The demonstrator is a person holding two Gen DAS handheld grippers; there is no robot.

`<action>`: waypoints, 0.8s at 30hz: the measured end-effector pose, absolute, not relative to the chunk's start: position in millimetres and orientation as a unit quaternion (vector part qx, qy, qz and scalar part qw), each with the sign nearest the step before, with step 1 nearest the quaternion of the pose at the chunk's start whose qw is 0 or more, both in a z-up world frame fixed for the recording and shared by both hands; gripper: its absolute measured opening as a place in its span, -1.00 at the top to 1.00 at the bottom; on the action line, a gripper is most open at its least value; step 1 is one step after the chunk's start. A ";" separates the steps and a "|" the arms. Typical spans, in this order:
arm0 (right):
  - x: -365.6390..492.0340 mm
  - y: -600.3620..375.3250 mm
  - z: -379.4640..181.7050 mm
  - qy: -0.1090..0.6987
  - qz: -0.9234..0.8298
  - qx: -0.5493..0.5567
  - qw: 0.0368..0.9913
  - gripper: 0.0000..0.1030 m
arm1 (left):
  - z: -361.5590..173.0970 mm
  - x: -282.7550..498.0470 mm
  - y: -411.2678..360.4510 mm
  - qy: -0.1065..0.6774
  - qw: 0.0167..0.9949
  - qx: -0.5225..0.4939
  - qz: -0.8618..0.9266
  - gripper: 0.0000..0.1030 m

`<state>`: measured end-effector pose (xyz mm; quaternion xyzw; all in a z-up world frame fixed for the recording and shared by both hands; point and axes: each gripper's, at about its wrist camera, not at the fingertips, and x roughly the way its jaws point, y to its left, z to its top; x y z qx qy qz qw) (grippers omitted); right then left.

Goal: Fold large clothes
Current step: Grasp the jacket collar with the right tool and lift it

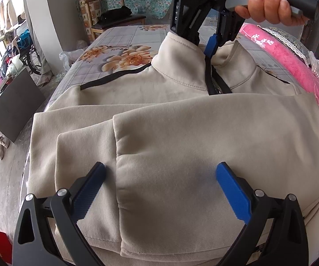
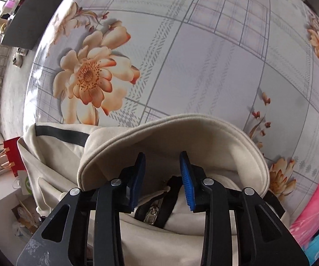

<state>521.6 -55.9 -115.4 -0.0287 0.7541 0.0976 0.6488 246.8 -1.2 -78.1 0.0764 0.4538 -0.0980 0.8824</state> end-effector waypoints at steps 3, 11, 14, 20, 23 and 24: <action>513.2 -51.2 -114.9 0.762 0.086 -0.073 0.638 0.38 | -77.9 246.8 -1.7 0.453 0.883 0.075 -0.099 -0.90; 474.6 -57.4 -89.2 0.773 0.119 -0.079 0.618 0.38 | -78.1 246.5 -1.4 0.452 0.883 0.076 -0.098 -0.90; 452.0 -60.3 -93.7 0.776 0.126 -0.076 0.614 0.38 | -78.1 247.0 -1.8 0.452 0.883 0.075 -0.097 -0.90; 410.2 -68.2 -112.8 0.762 0.139 -0.059 0.629 0.33 | -77.9 246.9 -2.0 0.452 0.884 0.076 -0.097 -0.90; 397.7 -77.1 -100.9 0.740 0.159 -0.034 0.653 0.34 | -77.7 246.7 -2.1 0.451 0.884 0.076 -0.098 -0.90; 393.7 -80.9 -89.0 0.722 0.171 -0.023 0.670 0.29 | -77.5 246.9 -2.5 0.451 0.884 0.076 -0.098 -0.90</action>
